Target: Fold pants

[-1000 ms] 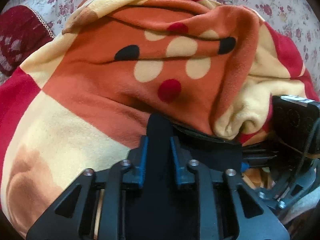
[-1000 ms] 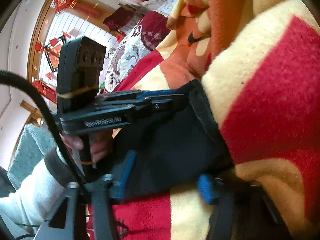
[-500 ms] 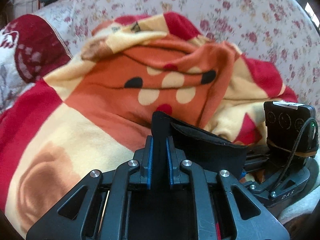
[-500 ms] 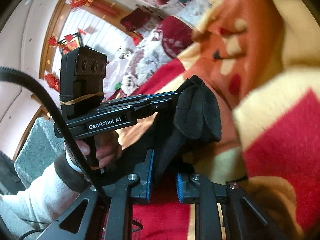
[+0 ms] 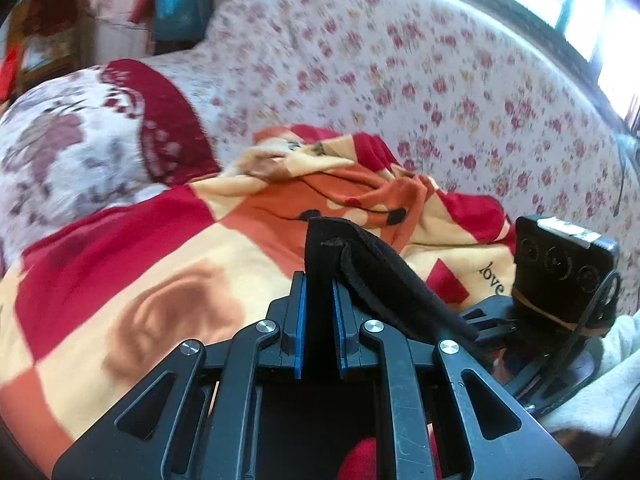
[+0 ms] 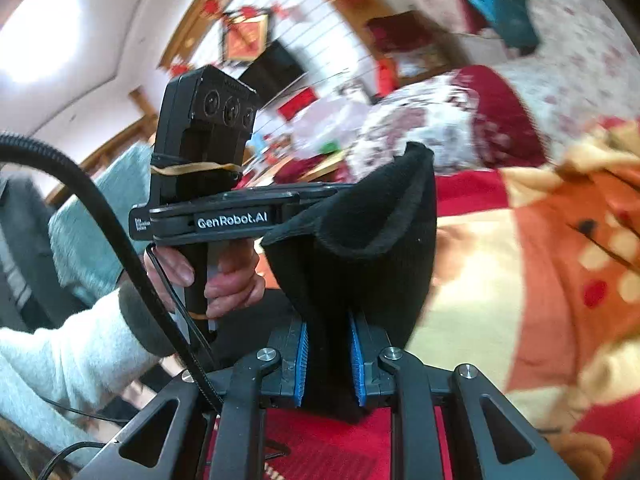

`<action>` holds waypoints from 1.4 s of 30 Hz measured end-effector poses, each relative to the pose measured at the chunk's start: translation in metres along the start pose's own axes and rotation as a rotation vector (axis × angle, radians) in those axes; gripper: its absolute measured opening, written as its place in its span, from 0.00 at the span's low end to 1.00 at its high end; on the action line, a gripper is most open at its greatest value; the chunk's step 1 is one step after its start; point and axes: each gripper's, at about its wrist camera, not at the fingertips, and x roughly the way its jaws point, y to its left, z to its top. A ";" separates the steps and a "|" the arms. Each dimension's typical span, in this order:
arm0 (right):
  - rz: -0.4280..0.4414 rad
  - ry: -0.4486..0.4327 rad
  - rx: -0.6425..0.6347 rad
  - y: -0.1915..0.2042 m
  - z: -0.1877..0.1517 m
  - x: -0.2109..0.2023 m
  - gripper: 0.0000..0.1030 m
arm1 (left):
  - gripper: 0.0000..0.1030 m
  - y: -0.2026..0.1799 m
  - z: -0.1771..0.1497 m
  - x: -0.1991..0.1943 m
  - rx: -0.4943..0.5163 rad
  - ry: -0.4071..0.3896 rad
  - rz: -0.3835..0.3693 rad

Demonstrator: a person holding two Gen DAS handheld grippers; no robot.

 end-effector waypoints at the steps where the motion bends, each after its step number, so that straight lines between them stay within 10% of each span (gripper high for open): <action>1: 0.014 0.017 -0.028 0.007 0.000 0.006 0.18 | 0.11 0.005 -0.007 -0.011 -0.018 -0.016 0.009; 21: 0.182 0.515 -0.238 0.066 -0.047 0.186 0.19 | 0.10 0.094 -0.191 -0.120 -0.467 -0.070 0.321; 25: 0.229 0.507 -0.149 0.056 -0.039 0.185 0.30 | 0.11 0.093 -0.200 -0.137 -0.531 -0.099 0.339; 29: 0.263 0.460 -0.146 0.055 -0.027 0.161 0.41 | 0.54 0.079 -0.205 -0.148 -0.564 -0.129 0.329; 42: 0.082 0.276 0.123 -0.038 -0.005 0.107 0.43 | 0.57 0.047 -0.205 -0.089 -0.569 0.002 0.404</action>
